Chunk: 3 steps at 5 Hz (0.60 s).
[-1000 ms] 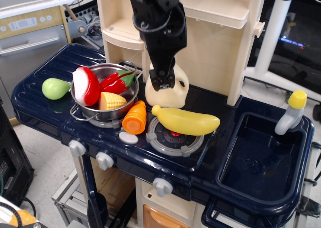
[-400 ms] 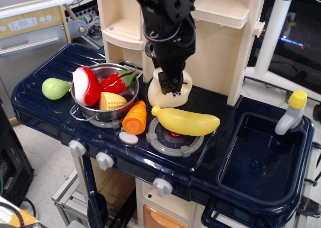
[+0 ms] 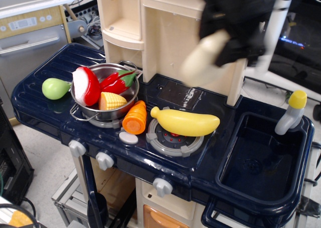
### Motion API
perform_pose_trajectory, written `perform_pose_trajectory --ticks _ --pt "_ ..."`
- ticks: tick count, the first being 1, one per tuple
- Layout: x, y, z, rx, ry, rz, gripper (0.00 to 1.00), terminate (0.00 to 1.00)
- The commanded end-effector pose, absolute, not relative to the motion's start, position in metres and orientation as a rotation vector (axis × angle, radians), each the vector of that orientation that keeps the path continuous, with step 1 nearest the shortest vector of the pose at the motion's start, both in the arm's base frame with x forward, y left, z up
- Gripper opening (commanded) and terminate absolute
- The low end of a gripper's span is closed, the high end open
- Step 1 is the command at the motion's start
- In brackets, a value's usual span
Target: Put detergent in sink
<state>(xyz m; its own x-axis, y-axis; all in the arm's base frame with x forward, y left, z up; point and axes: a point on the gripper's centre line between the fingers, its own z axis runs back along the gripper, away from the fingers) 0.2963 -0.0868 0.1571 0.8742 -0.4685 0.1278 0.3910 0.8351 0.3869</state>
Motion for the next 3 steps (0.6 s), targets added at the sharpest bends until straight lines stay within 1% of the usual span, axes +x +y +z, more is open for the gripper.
perform_pose_trajectory --ticks 1,2,3 --pt "0.306 -0.144 0.164 0.254 -0.268 -0.133 0.0 0.0" --pt "0.305 -0.156 0.136 0.213 -0.258 -0.053 0.0 0.0" --pt "0.298 -0.154 0.109 0.201 -0.226 -0.013 0.0 0.0"
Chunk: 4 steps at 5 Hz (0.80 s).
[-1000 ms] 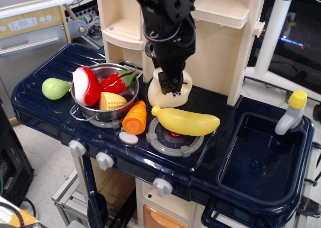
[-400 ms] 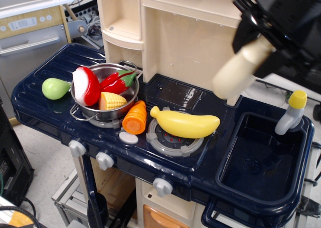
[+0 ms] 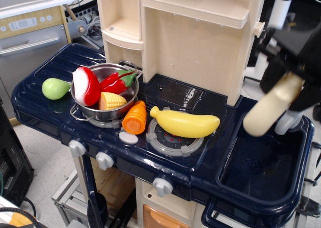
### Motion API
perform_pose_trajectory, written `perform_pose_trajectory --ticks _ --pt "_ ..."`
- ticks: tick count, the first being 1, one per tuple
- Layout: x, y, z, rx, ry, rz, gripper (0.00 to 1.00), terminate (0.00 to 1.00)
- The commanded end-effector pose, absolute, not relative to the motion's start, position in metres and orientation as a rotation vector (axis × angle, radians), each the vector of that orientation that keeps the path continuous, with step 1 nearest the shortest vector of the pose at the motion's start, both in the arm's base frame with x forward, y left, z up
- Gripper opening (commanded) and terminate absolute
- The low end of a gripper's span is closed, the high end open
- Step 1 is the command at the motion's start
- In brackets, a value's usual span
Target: Put detergent in sink
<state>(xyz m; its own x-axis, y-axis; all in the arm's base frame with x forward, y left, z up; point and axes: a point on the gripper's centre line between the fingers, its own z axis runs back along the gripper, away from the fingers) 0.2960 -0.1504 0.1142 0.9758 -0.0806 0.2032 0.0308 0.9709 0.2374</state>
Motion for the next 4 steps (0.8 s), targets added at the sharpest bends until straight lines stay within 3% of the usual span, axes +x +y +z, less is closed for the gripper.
perform_pose_trajectory --ticks 1,3,4 --pt "0.293 -0.147 0.095 0.176 -0.221 -0.002 0.0 0.0" --pt "0.289 -0.14 0.079 0.117 -0.249 0.012 0.0 0.0" --pt "0.289 -0.14 0.079 0.117 -0.249 0.012 1.0 1.0"
